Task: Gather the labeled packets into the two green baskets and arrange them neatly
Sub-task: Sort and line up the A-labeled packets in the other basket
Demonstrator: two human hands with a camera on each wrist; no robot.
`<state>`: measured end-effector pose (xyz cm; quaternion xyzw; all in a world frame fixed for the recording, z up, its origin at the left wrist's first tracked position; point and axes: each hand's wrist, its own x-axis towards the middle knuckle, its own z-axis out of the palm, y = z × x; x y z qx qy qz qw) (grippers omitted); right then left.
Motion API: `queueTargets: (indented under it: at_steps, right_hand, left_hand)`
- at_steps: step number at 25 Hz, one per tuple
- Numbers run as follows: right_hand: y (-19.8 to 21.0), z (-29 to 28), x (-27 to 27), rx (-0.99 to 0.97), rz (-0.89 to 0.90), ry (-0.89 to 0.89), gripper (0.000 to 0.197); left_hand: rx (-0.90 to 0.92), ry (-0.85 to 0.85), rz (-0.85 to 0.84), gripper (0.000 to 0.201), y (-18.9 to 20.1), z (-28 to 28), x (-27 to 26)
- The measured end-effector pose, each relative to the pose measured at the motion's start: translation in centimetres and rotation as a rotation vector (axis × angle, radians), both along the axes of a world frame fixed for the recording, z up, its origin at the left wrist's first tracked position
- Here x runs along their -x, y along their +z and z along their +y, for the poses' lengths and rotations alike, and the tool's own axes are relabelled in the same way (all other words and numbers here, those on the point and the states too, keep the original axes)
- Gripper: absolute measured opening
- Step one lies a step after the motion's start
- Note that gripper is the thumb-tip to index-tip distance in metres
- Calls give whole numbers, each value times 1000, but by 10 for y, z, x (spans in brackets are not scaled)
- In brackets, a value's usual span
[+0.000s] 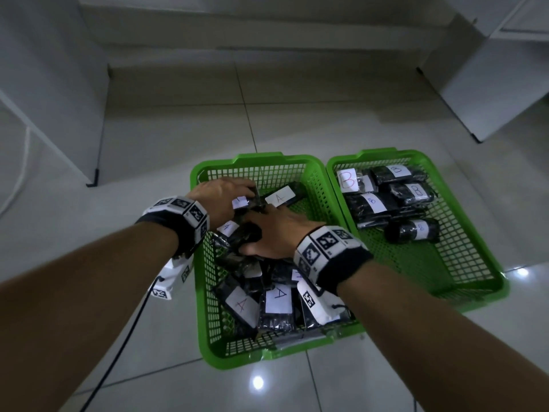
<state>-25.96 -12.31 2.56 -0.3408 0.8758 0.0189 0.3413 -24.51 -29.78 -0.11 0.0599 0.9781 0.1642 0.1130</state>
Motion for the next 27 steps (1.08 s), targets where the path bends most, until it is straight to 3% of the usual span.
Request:
queueTargets:
  at_steps: [5, 8, 11, 13, 15, 17, 22, 27]
  right_hand:
    - [13, 24, 0, -72, -86, 30, 56]
    - [26, 30, 2, 80, -138, -52, 48]
    - [29, 17, 28, 258, 175, -193, 18]
    - [23, 6, 44, 228, 318, -146, 28]
    - [11, -2, 50, 124, 291, -32, 39]
    - [2, -5, 52, 1, 315, 63, 36]
    - [2, -1, 62, 56, 505, -27, 34]
    - [-3, -1, 61, 75, 306, -114, 47]
  left_hand:
    - [23, 12, 0, 51, -1, -1, 2]
    - [50, 12, 1, 52, 1, 2, -1]
    - [58, 29, 47, 41, 1, 4, -7]
    - [29, 36, 75, 33, 1, 4, -9]
    - [20, 40, 83, 31, 2, 3, -11]
    - [53, 29, 60, 39, 1, 4, -11]
    - [166, 79, 31, 35, -4, 6, -8]
    - [156, 60, 47, 26, -7, 5, -4]
